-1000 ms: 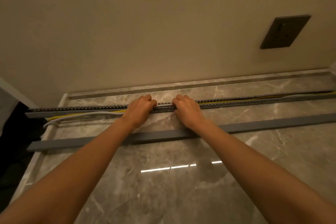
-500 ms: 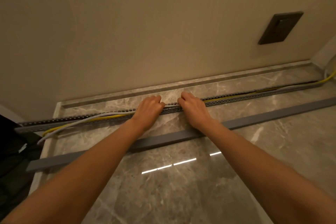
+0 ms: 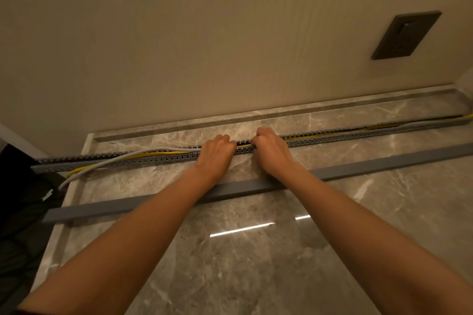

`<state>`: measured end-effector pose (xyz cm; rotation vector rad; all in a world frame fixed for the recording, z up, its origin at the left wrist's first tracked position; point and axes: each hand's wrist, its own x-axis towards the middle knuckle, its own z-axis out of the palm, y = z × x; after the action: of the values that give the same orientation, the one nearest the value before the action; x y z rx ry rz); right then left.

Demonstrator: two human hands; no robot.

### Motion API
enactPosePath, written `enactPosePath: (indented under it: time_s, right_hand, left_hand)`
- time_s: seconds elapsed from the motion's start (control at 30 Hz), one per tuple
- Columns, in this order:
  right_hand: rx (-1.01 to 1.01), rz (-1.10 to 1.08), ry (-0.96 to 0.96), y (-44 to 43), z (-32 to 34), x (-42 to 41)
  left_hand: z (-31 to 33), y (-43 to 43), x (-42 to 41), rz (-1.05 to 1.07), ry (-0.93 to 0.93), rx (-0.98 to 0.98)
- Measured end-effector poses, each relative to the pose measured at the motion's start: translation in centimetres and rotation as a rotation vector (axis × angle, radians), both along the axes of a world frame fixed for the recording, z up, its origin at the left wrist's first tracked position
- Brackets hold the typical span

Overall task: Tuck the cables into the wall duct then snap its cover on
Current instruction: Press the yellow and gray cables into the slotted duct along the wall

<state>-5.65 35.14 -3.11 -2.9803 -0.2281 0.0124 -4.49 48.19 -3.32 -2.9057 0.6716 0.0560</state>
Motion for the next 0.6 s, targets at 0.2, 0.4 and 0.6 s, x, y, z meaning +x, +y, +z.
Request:
enactPosePath:
  time_s: [0.2, 0.4, 0.6]
  right_hand:
    - [-0.069, 0.063, -0.011, 0.7, 0.7, 0.2]
    - [0.003, 0.167, -0.073, 2.5, 0.7, -0.2]
    - [0.124, 0.243, -0.081, 6.0, 0.5, 0.4]
  left_hand:
    - [-0.5, 1.6, 0.1, 0.039, 0.020, -0.343]
    - [0.2, 5.0, -0.9, 0.013, -0.108, -0.460]
    - [0.7, 10.3, -0.6, 0.097, -0.156, -0.326]
